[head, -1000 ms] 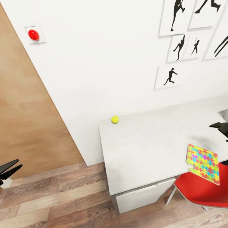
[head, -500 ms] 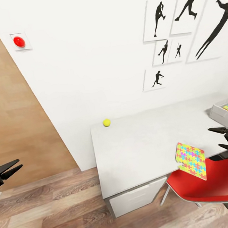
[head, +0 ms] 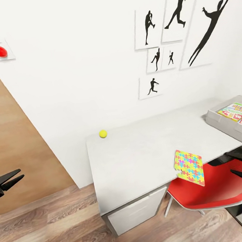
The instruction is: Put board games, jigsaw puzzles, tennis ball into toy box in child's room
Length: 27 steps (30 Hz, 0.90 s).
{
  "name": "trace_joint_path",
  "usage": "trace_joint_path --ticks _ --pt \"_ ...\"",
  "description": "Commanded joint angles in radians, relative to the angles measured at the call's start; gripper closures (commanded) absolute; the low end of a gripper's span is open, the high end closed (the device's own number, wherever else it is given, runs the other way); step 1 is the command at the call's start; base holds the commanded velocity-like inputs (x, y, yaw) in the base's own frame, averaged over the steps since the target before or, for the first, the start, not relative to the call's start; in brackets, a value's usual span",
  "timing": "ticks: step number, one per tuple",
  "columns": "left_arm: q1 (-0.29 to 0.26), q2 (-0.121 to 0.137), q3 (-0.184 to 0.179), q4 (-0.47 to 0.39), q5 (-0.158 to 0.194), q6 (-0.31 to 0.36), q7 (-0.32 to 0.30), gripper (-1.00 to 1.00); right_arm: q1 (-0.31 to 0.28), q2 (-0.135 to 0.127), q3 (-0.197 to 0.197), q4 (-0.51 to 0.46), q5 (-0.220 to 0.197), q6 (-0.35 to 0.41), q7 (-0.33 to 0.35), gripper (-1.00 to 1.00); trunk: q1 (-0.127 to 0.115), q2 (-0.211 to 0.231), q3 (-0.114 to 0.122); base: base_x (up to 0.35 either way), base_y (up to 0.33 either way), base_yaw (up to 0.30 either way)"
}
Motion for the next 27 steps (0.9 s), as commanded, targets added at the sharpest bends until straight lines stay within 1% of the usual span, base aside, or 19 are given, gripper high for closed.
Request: trace_joint_path --ticks 1,2,7,8,10,12,14,17,18,20,22,23,24,25,27 --pt "0.0 0.0 0.0 0.0 0.002 0.007 -0.002 -1.0 0.022 0.0 -0.001 -0.002 -0.008 0.003 0.034 -1.0 0.0 -0.001 0.0 0.0 0.0 -0.195" --pt "0.0 0.001 0.001 0.0 0.002 0.007 -0.002 -1.0 0.067 0.001 -0.003 -0.004 -0.004 0.003 0.121 -1.0 0.0 -0.001 0.002 0.0 0.0 -0.195" --pt "0.0 0.001 0.002 0.0 0.002 0.007 -0.003 -1.0 0.172 0.008 -0.005 -0.007 0.012 0.003 0.335 -1.0 0.0 -0.001 0.009 0.0 0.0 -0.195" --pt "0.0 0.001 0.002 0.0 0.003 0.007 -0.005 -1.0 0.212 0.012 -0.005 -0.008 0.032 0.003 0.413 -1.0 0.0 -0.001 0.01 0.0 0.0 -0.195" --pt "0.0 0.002 0.001 0.0 0.003 0.007 -0.011 -1.0 0.247 0.018 -0.005 -0.008 0.062 0.003 0.489 -1.0 0.0 -0.001 0.013 0.0 0.0 -0.195" --pt "0.0 0.002 0.001 0.0 0.003 0.007 -0.021 -1.0 0.274 0.031 -0.005 -0.009 0.099 0.003 0.569 -1.0 0.0 -0.001 0.016 0.0 0.0 -0.194" --pt "0.0 0.002 0.001 0.0 0.002 0.007 -0.033 -1.0 0.292 0.053 -0.006 -0.009 0.139 0.003 0.656 -1.0 0.0 -0.001 0.018 0.0 0.0 -0.192" --pt "0.0 0.002 0.001 0.0 0.001 0.007 -0.05 -1.0 0.309 0.099 -0.007 -0.009 0.211 0.003 0.794 -1.0 0.0 -0.001 0.022 0.0 0.0 -0.189" --pt "0.0 0.002 0.0 0.0 0.001 0.007 -0.059 -1.0 0.315 0.13 -0.011 -0.009 0.274 0.003 0.881 -1.0 0.0 -0.001 0.024 0.0 0.0 -0.187" --pt "0.0 0.002 0.0 0.0 0.0 0.007 -0.065 -1.0 0.319 0.159 -0.02 -0.009 0.355 0.003 0.961 -1.0 0.0 -0.001 0.026 0.0 0.0 -0.186" --pt "0.0 0.002 -0.001 0.0 0.0 0.007 -0.068 -1.0 0.322 0.185 -0.033 -0.009 0.448 0.003 1.038 -1.0 0.0 -0.001 0.029 0.0 0.0 -0.186" --pt "0.0 0.002 -0.001 0.0 0.0 0.006 -0.071 -1.0 0.323 0.209 -0.049 -0.009 0.546 0.003 1.116 -1.0 0.0 -0.001 0.031 0.0 0.0 -0.185" --pt "0.0 0.002 -0.001 0.0 0.0 0.006 -0.071 -1.0 0.324 0.22 -0.059 -0.009 0.593 0.003 1.157 -1.0 0.0 -0.001 0.032 0.0 0.0 -0.185" --pt "0.0 0.001 -0.001 0.0 0.0 0.006 -0.073 -1.0 0.325 0.24 -0.08 -0.009 0.683 0.002 1.244 -1.0 0.0 -0.001 0.033 0.0 0.0 -0.185" --pt "0.0 0.001 -0.002 0.0 0.0 0.006 -0.073 -1.0 0.325 0.256 -0.102 -0.009 0.761 -0.02 1.336 -1.0 0.0 -0.001 0.036 0.0 0.0 -0.185"
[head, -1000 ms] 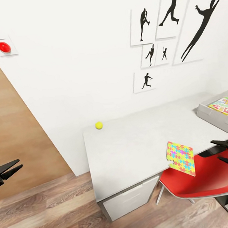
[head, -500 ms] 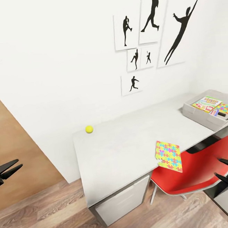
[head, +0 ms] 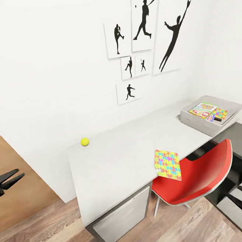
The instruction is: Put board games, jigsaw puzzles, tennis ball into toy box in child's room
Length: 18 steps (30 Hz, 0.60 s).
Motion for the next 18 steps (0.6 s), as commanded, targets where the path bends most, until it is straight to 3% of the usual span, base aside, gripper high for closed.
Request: trace_joint_path --ticks 1,4,5,8,14,18 --pt "-0.001 0.0 0.0 0.0 0.002 0.008 -0.002 -1.0 0.0 0.01 -0.022 0.0 0.067 -0.028 0.102 -1.0 0.0 -0.001 0.001 0.0 0.0 -0.185" --pt "-0.001 -0.001 -0.001 0.0 0.002 0.008 -0.003 -1.0 0.001 0.018 -0.049 0.001 0.144 -0.081 0.248 -1.0 0.0 -0.001 0.005 0.0 0.0 -0.184" --pt "-0.001 -0.001 -0.002 0.0 0.002 0.008 -0.003 -1.0 0.002 0.02 -0.061 0.003 0.193 -0.113 0.334 -1.0 0.0 -0.001 0.006 0.0 0.0 -0.174" --pt "-0.001 -0.002 -0.003 -0.001 0.002 0.008 -0.003 -1.0 0.003 0.024 -0.077 0.005 0.266 -0.146 0.423 -1.0 0.0 -0.001 0.008 0.0 0.0 -0.15" --pt "-0.001 -0.005 -0.005 -0.025 0.002 0.009 -0.003 -1.0 0.004 0.029 -0.123 0.014 0.374 -0.175 0.498 -1.0 0.0 -0.001 0.01 0.0 0.0 -0.063" --pt "-0.001 -0.007 -0.005 -0.035 0.002 0.009 -0.004 -1.0 0.004 0.031 -0.136 0.016 0.398 -0.184 0.507 -1.0 0.0 -0.001 0.011 0.0 0.0 -0.016"
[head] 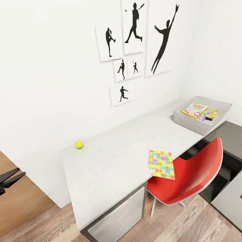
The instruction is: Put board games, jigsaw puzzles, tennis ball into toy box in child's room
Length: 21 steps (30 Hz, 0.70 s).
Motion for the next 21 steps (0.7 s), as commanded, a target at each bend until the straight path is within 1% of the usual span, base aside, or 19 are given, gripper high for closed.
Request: trace_joint_path --ticks 1,9,21 --pt "-0.001 0.0 0.0 -0.001 0.002 0.009 -0.002 -1.0 0.0 0.0 -0.001 0.0 -0.002 0.009 0.0 -1.0 0.0 -0.001 -0.001 0.0 0.0 -0.007" --pt "-0.001 0.0 0.0 -0.004 0.001 0.009 -0.003 -1.0 0.001 0.0 -0.006 0.002 0.005 0.006 -0.003 -1.0 0.0 -0.001 -0.001 0.0 0.0 -0.003" --pt "-0.001 0.001 0.0 -0.005 0.002 0.009 -0.003 -1.0 0.001 0.0 -0.008 0.004 0.004 0.013 -0.006 -1.0 0.0 -0.001 -0.001 0.0 0.0 0.0"
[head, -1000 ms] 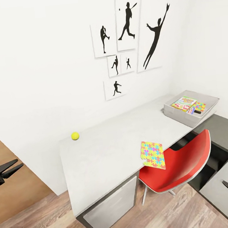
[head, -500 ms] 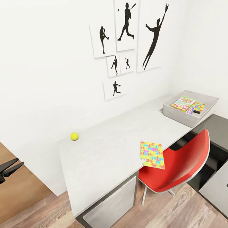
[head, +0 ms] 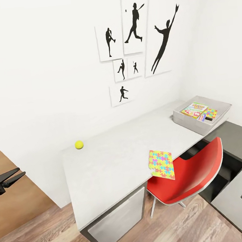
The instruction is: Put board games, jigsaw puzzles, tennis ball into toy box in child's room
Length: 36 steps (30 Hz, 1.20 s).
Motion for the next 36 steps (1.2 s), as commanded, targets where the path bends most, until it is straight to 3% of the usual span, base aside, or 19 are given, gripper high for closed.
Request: trace_joint_path --ticks 1,10,36 --pt "-0.001 0.0 0.0 0.0 0.002 0.009 -0.002 -1.0 0.0 0.0 0.001 0.0 -0.005 0.008 0.0 -1.0 0.0 -0.001 -0.001 0.0 0.0 0.0" --pt "-0.001 0.0 0.0 -0.001 0.002 0.009 -0.002 -1.0 0.0 0.001 0.003 -0.002 -0.001 0.001 0.001 -1.0 0.0 -0.001 0.001 0.0 -0.148 0.018" --pt "-0.001 -0.001 0.0 -0.019 0.002 0.009 -0.003 -1.0 0.0 0.002 0.002 -0.002 -0.004 -0.001 0.006 -1.0 0.0 -0.001 0.035 0.0 -0.297 0.148"
